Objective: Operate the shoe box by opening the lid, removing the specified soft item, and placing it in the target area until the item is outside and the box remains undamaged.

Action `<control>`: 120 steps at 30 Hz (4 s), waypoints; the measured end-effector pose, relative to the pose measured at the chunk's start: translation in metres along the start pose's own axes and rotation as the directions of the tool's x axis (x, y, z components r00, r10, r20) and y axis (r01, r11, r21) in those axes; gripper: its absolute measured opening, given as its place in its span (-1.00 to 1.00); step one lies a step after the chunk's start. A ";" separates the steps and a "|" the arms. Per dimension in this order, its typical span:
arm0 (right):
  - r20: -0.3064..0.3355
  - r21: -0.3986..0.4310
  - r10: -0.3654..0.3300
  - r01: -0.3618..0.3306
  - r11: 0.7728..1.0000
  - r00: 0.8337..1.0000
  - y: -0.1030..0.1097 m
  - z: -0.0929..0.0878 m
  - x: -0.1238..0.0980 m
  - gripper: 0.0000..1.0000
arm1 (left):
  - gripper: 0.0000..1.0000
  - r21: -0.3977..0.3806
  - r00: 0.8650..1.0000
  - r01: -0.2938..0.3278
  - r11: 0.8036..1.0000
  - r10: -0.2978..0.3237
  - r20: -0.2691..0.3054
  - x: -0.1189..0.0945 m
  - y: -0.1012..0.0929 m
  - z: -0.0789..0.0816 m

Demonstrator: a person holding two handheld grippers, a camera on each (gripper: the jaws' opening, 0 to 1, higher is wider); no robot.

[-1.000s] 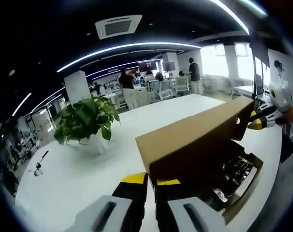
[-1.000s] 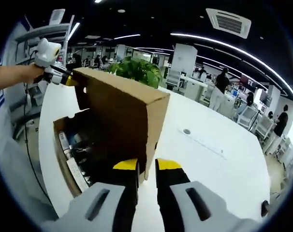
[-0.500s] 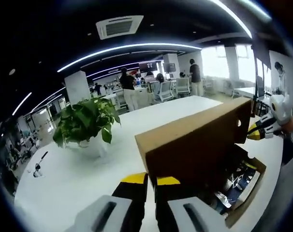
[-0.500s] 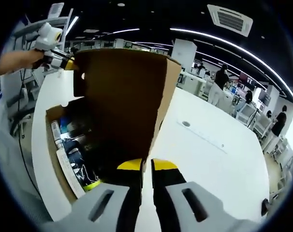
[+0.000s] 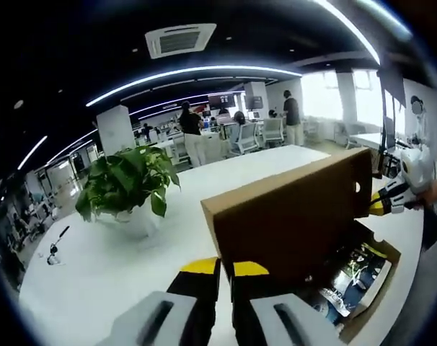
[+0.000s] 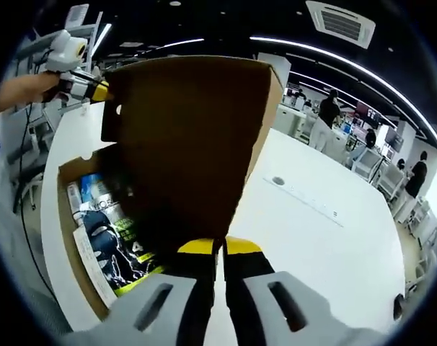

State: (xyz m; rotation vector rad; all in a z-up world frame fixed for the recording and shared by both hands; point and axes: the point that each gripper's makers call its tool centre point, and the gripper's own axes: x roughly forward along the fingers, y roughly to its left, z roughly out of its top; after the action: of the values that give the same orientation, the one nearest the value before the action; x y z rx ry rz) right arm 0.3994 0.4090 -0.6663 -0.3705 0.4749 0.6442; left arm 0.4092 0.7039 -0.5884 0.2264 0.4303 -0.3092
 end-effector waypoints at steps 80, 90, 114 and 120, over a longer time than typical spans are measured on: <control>-0.073 0.070 0.018 -0.013 0.997 0.997 -0.026 0.000 0.047 -0.89 | -0.97 -0.109 0.971 -0.041 0.993 0.014 -0.237 0.043 -0.009 -0.081; -0.065 0.113 0.054 -0.047 0.992 0.996 -0.017 -0.001 0.041 -0.70 | -0.84 -0.120 0.973 -0.051 0.991 0.022 -0.228 0.036 -0.008 -0.077; -0.017 0.197 0.161 -0.155 0.968 0.987 0.019 0.001 -0.013 -0.16 | -0.49 -0.156 0.976 -0.002 0.988 -0.031 -0.213 -0.011 -0.045 -0.074; -0.010 0.196 0.184 -0.179 0.964 0.983 0.027 0.001 -0.024 -0.12 | -0.46 -0.170 0.970 0.046 0.984 -0.085 -0.229 -0.017 -0.066 -0.079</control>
State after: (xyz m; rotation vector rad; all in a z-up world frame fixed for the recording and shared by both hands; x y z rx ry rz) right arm 0.3651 0.4180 -0.6576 -0.1514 0.5987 0.7639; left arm 0.3429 0.6682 -0.6607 0.0883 0.6963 -0.3118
